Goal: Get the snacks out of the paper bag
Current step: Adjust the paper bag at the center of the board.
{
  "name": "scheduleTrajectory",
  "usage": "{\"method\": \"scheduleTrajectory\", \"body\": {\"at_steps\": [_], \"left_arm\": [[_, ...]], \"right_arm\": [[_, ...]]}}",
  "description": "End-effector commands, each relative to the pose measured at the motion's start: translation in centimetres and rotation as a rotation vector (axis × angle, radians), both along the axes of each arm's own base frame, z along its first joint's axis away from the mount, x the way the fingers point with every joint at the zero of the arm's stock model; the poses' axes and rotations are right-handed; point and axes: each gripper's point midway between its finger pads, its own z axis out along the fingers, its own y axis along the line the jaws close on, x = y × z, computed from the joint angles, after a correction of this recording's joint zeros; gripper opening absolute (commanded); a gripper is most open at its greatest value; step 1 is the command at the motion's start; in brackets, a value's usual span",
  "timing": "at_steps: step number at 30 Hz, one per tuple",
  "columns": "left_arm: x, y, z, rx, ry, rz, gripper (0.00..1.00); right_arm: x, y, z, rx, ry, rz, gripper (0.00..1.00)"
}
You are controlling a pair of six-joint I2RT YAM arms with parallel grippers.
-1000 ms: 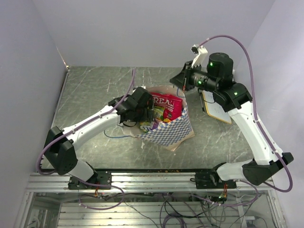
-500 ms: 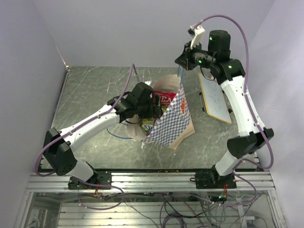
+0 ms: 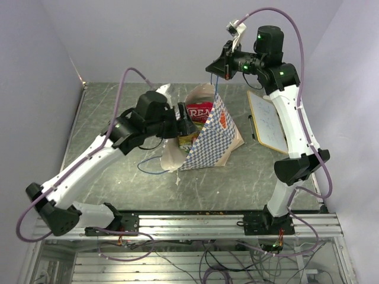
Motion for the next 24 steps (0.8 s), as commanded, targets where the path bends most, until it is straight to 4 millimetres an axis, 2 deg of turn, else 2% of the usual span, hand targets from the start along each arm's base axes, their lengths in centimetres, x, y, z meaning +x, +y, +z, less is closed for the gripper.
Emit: {"method": "scheduleTrajectory", "body": {"at_steps": [1, 7, 9, 11, 13, 16, 20, 24], "left_arm": [[-1.8, 1.1, -0.5, -0.042, 0.039, 0.004, 0.85], [-2.2, 0.5, -3.3, -0.054, 0.077, -0.018, 0.84], [-2.0, 0.0, -3.8, -0.047, 0.080, -0.032, 0.82], [-1.9, -0.9, -3.3, -0.072, 0.065, -0.063, 0.83], [-2.3, -2.3, -2.4, -0.124, 0.037, -0.120, 0.84], [-3.3, -4.8, -2.4, -0.160, 0.037, -0.194, 0.82], [-4.5, -7.4, -2.4, -0.189, 0.041, -0.277, 0.78], [-4.8, -8.6, -1.7, -0.213, -0.005, -0.338, 0.78]], "right_arm": [[-4.6, 2.3, 7.0, 0.159, -0.153, 0.222, 0.00], [-8.6, 5.5, 2.6, 0.174, 0.088, 0.182, 0.00], [-9.1, 5.3, 1.3, 0.195, 0.192, 0.138, 0.00], [-9.8, 4.8, 1.0, 0.224, 0.267, 0.100, 0.00], [-10.1, 4.3, 0.2, 0.232, 0.331, 0.050, 0.00], [-10.8, 3.7, -0.6, 0.227, 0.407, 0.006, 0.00], [-11.0, 2.9, -1.0, 0.221, 0.450, -0.058, 0.00], [-11.0, 2.6, -0.6, 0.221, 0.429, -0.070, 0.00]]}}
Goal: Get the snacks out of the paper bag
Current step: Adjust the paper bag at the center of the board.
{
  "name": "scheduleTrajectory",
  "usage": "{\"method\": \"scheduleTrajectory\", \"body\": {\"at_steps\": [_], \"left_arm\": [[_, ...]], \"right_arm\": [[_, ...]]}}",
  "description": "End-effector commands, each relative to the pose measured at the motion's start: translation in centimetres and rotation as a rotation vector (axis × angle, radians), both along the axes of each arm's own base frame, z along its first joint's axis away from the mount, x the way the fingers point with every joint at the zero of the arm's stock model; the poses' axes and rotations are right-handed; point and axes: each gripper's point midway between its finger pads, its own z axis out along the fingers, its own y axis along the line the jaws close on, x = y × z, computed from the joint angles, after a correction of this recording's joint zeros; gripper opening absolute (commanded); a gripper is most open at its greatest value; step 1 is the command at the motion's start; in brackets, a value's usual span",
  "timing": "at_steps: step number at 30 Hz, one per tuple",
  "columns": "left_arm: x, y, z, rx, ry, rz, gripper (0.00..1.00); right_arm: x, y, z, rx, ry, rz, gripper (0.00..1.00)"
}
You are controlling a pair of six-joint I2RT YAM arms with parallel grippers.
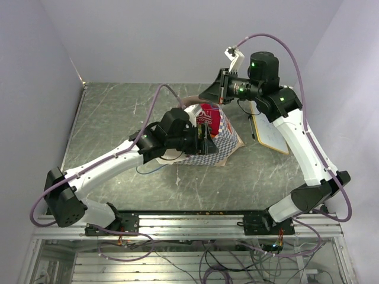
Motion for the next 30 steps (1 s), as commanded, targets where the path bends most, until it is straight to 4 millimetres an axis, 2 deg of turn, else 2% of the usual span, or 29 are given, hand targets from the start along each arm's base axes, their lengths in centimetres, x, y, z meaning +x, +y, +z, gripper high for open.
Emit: {"method": "scheduleTrajectory", "body": {"at_steps": [1, 5, 8, 10, 16, 19, 21, 23, 30], "left_arm": [[-0.4, -2.2, 3.2, -0.108, -0.092, -0.098, 0.76], [-1.2, -3.7, 4.0, -0.124, -0.128, -0.144, 0.61], [-1.2, -4.7, 3.6, -0.079, -0.141, -0.139, 0.44], [-1.6, -5.8, 3.9, -0.081, -0.154, -0.156, 0.38], [-3.5, -9.4, 5.1, -0.124, -0.184, -0.203, 0.35], [-4.2, -10.2, 5.1, -0.122, -0.185, -0.201, 0.36], [-4.3, -9.8, 4.4, -0.107, -0.172, -0.181, 0.39], [-4.3, -8.6, 3.7, -0.082, -0.164, -0.149, 0.44], [-4.6, -1.3, 2.3, 0.013, -0.183, 0.001, 0.69]], "right_arm": [[-1.0, -0.5, 2.5, 0.031, -0.043, -0.017, 0.00], [-0.4, -1.2, 2.9, -0.023, -0.084, -0.046, 0.00], [-0.2, -1.5, 3.2, -0.055, -0.138, -0.042, 0.00], [-0.1, -1.6, 3.3, -0.081, -0.179, -0.019, 0.00], [-1.4, -1.4, 4.3, -0.122, -0.299, 0.102, 0.00], [-1.9, -1.5, 4.5, -0.109, -0.319, 0.116, 0.00], [-2.4, -1.6, 4.5, -0.100, -0.317, 0.118, 0.00], [-2.7, -1.7, 4.3, -0.095, -0.312, 0.114, 0.00], [-3.2, -2.1, 3.3, -0.095, -0.299, 0.106, 0.00]]}}
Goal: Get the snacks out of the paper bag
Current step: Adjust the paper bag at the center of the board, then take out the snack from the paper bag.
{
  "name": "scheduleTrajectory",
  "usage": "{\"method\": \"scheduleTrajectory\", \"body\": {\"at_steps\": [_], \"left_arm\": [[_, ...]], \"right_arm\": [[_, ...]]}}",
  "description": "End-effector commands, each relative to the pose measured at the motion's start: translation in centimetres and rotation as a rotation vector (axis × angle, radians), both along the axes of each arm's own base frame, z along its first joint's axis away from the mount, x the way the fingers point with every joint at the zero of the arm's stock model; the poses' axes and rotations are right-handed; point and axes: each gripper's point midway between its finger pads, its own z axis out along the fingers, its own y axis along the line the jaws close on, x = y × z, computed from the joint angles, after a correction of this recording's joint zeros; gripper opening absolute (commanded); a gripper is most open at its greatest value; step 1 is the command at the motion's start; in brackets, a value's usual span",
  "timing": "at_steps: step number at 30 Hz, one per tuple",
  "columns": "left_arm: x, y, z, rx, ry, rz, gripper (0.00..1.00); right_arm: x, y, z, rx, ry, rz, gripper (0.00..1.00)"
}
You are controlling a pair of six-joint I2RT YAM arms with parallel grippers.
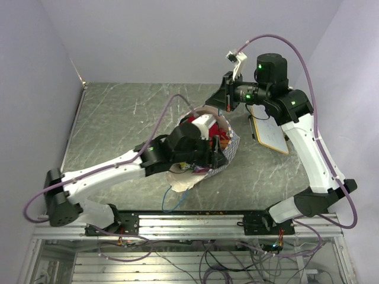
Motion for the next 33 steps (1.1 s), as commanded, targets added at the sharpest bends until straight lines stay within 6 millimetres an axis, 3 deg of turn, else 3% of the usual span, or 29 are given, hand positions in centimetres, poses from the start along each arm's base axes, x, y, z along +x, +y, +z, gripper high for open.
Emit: {"method": "scheduleTrajectory", "body": {"at_steps": [1, 6, 10, 14, 18, 24, 29, 33], "left_arm": [[0.2, 4.7, 0.4, 0.032, -0.044, 0.127, 0.71], [0.6, 8.9, -0.9, 0.152, -0.085, 0.216, 0.78], [1.2, 10.0, -2.8, 0.275, -0.096, 0.226, 0.79], [2.6, 10.6, -4.8, 0.373, -0.076, 0.204, 0.69], [4.2, 9.6, -5.6, 0.408, -0.091, 0.115, 0.66], [6.8, 7.7, -8.3, 0.506, -0.075, 0.000, 0.65], [6.7, 4.9, -9.5, 0.479, -0.063, -0.122, 0.66], [6.9, 4.5, -10.6, 0.474, -0.037, -0.103, 0.64]], "right_arm": [[-1.0, 0.0, 2.9, 0.060, -0.107, 0.032, 0.00], [-0.9, 0.1, 3.1, 0.060, -0.109, 0.039, 0.00], [-1.0, 0.1, 2.9, 0.054, -0.108, 0.045, 0.00], [-1.0, 0.0, 2.8, 0.048, -0.124, 0.045, 0.00], [-0.9, -0.1, 2.8, 0.044, -0.151, 0.042, 0.00], [-0.9, 0.0, 3.1, 0.066, -0.172, 0.045, 0.00], [-1.0, -0.1, 2.5, 0.062, -0.170, 0.046, 0.00], [-1.2, -0.2, 2.2, 0.053, -0.173, 0.050, 0.00]]}}
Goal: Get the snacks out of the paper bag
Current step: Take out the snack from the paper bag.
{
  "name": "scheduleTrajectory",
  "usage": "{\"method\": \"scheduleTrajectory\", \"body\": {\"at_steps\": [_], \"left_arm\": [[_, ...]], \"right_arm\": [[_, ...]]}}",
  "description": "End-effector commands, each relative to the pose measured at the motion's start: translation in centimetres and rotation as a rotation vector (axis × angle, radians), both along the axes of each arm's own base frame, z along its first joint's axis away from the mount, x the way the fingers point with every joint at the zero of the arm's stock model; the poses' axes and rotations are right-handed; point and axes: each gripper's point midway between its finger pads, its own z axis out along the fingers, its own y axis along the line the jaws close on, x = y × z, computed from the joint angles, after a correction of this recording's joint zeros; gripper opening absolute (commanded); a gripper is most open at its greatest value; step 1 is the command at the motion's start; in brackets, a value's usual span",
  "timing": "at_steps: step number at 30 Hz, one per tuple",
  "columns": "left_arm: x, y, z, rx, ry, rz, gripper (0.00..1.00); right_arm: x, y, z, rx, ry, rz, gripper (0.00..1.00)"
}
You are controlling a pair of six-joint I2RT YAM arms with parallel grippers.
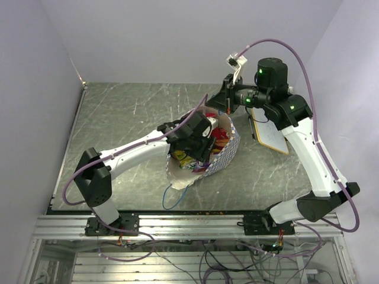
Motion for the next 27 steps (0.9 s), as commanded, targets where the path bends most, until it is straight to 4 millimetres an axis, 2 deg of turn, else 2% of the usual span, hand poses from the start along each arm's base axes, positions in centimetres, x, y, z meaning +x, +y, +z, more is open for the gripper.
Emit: {"method": "scheduleTrajectory", "body": {"at_steps": [1, 4, 6, 8, 10, 12, 16, 21, 25, 27], "left_arm": [[-0.3, -1.6, 0.6, -0.070, 0.007, -0.051, 0.64], [-0.5, -1.9, -0.3, -0.089, 0.018, -0.036, 0.64], [-0.4, -2.0, -0.8, -0.087, 0.019, -0.027, 0.59], [0.1, -2.0, -0.8, -0.080, 0.001, -0.009, 0.50], [0.6, -1.9, -0.2, -0.082, -0.025, 0.013, 0.34], [0.8, -1.4, 1.2, -0.091, -0.041, 0.047, 0.21], [-0.3, -0.1, 4.8, -0.159, -0.062, 0.070, 0.07], [-2.1, 3.0, 9.6, -0.212, -0.072, 0.114, 0.07], [-2.8, 5.1, 13.2, -0.218, -0.097, 0.127, 0.07], [-3.3, 5.9, 15.6, -0.248, -0.110, 0.130, 0.07]], "right_arm": [[-1.1, -0.2, 2.8, 0.045, -0.115, 0.034, 0.00], [-1.0, -0.3, 2.6, 0.034, -0.126, 0.034, 0.00], [-1.0, -0.2, 2.6, 0.030, -0.128, 0.041, 0.00], [-1.1, -0.3, 2.6, 0.024, -0.132, 0.046, 0.00], [-1.2, -0.3, 2.4, 0.023, -0.139, 0.049, 0.00], [-1.3, -0.5, 2.2, 0.027, -0.142, 0.035, 0.00], [-1.0, -1.0, 1.9, 0.030, -0.137, -0.013, 0.00], [0.2, -2.0, 1.9, 0.022, -0.131, -0.116, 0.00], [0.0, -2.3, 1.8, 0.027, -0.117, -0.142, 0.00], [-0.1, -2.6, 1.6, 0.025, -0.093, -0.160, 0.00]]}}
